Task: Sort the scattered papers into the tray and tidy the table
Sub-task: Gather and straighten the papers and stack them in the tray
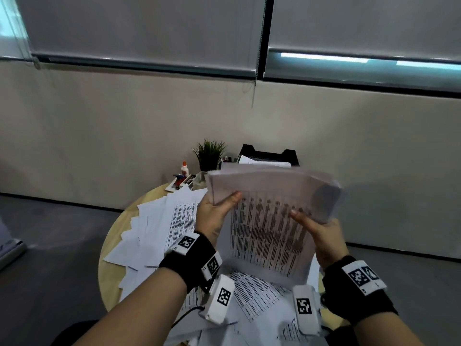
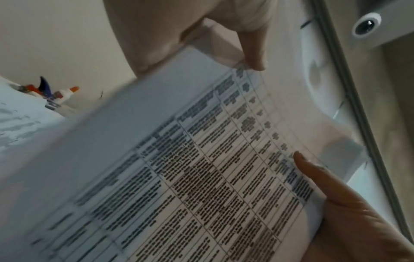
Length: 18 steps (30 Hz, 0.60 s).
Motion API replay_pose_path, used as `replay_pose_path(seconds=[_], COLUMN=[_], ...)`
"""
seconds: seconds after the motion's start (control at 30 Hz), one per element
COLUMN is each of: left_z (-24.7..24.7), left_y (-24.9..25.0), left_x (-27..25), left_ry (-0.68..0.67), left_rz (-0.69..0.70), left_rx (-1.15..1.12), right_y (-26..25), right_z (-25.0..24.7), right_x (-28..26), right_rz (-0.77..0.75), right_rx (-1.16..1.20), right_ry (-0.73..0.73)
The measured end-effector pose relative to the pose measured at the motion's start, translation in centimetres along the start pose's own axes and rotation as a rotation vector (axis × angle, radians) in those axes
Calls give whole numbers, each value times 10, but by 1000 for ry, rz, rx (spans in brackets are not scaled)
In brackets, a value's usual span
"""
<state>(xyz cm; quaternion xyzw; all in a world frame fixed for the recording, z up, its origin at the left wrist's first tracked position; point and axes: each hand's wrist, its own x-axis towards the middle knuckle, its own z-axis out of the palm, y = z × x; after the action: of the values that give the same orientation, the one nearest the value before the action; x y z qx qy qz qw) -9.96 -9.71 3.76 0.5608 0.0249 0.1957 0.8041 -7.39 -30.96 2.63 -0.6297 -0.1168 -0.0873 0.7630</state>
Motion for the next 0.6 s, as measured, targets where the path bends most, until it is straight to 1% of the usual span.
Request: replay_pose_path(seconds=[0.1, 0.2, 0.27, 0.3, 0.43, 0.53, 0.6], left_z=[2, 9, 13, 16, 29, 39, 43], left_y=[2, 12, 20, 25, 39, 44, 45], left_x=[-4, -6, -6, -7, -12, -5, 1], left_ry=[-57, -102, -60, -30, 119, 208, 270], left_rz=[-20, 12, 55, 101, 366, 419, 409], left_rx=[60, 100, 65, 41, 49, 80, 112], right_y=[7, 6, 5, 5, 6, 2, 0], right_z=[-6, -9, -11, -12, -10, -9, -10], right_x=[-1, 5, 9, 10, 6, 2, 2], right_rz=[25, 20, 5, 0, -4, -21, -31], right_rx=[6, 27, -4, -11, 33, 48, 62], right_ry=[-33, -17, -5, -6, -18, -43, -50])
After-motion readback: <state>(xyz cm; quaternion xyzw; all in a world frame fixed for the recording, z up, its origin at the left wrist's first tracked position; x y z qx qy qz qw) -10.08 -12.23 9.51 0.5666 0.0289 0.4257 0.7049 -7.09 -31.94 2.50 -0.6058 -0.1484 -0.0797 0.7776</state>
